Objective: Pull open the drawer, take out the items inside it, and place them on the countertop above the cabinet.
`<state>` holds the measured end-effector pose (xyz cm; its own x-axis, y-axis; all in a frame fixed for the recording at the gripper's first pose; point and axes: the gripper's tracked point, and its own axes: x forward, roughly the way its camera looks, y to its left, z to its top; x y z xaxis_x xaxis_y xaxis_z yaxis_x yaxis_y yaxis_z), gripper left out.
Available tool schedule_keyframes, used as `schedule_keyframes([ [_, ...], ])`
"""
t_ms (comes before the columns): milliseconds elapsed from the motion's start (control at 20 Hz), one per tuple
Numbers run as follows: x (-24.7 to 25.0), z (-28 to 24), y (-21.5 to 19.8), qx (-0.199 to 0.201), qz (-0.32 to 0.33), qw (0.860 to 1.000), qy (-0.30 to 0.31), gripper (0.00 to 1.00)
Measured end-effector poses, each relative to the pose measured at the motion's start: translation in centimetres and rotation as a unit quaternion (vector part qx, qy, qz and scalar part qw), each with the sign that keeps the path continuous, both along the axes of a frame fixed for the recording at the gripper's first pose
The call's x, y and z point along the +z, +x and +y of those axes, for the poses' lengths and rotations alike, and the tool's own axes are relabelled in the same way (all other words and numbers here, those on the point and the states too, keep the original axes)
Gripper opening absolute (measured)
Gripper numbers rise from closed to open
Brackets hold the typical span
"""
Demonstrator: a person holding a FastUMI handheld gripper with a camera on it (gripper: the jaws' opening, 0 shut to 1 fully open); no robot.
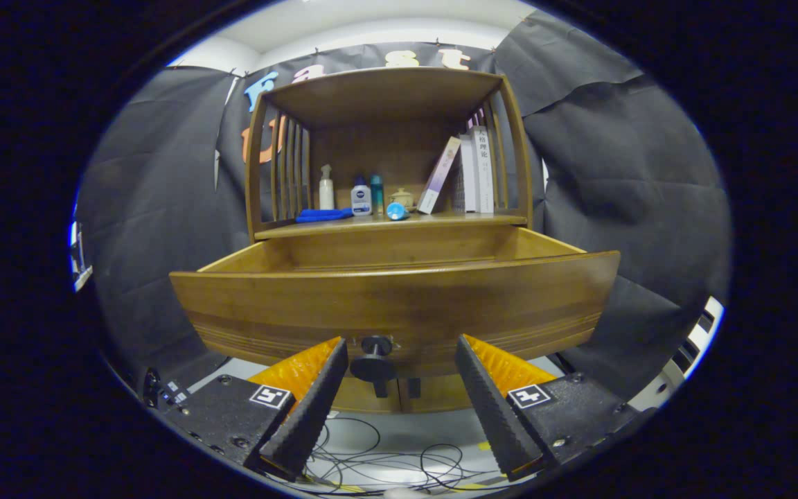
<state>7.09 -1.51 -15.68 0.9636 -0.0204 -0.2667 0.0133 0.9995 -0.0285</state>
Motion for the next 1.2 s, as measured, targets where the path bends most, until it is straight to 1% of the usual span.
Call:
schedule_keyframes([
  [200, -0.6, 1.2, 1.5, 0.01, -0.003, 1.0, -0.019, 0.99],
  [300, -1.0, 1.0, 2.5, 0.001, -0.002, 0.999, -0.033, 0.99],
  [450, -1.5, 0.8, 3.3, -0.011, 0.003, 0.999, -0.034, 0.99],
  [500, -1.4, 0.8, 3.6, -0.014, -0.004, 0.999, -0.031, 0.99],
  [750, -1.4, 1.1, 3.7, -0.013, -0.012, 0.999, -0.036, 0.99],
  [900, -1.1, 1.0, 4.7, -0.01, -0.011, 0.999, -0.049, 0.99],
  [1200, -0.7, 1.0, 7.4, -0.005, -0.006, 0.999, -0.052, 0.98],
])
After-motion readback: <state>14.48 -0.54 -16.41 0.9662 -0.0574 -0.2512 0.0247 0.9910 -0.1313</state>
